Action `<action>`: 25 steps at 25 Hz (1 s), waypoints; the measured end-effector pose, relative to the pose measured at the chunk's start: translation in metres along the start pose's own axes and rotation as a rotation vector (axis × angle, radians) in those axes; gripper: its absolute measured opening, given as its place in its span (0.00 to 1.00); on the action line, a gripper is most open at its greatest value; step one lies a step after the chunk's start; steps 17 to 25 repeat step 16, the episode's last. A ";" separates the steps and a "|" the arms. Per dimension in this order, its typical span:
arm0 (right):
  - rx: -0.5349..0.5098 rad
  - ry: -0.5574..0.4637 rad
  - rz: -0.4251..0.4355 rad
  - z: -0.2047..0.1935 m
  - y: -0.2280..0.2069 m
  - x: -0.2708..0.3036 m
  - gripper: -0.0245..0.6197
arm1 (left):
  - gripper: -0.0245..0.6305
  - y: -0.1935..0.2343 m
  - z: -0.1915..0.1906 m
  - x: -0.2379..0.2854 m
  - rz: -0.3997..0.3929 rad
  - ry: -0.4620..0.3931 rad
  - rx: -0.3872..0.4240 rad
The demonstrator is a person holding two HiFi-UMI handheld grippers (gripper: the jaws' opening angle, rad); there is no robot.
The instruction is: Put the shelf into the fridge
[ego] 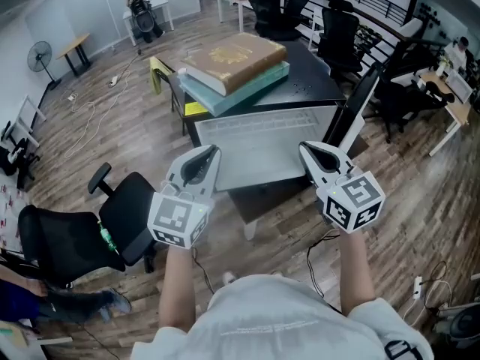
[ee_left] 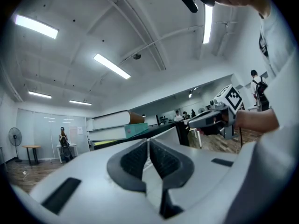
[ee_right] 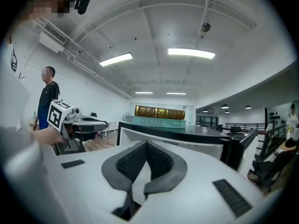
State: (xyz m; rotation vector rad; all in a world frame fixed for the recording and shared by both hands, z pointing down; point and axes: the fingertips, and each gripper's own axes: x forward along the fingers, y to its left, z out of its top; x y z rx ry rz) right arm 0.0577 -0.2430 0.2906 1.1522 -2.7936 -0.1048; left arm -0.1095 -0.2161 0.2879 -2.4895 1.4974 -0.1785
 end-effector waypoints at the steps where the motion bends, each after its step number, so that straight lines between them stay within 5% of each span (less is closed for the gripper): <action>1: -0.004 0.002 -0.005 -0.001 -0.001 0.000 0.06 | 0.08 0.000 -0.002 0.000 0.000 0.002 -0.003; 25: 0.006 0.017 -0.025 -0.014 -0.003 0.001 0.06 | 0.08 -0.005 -0.016 0.002 -0.004 0.021 -0.023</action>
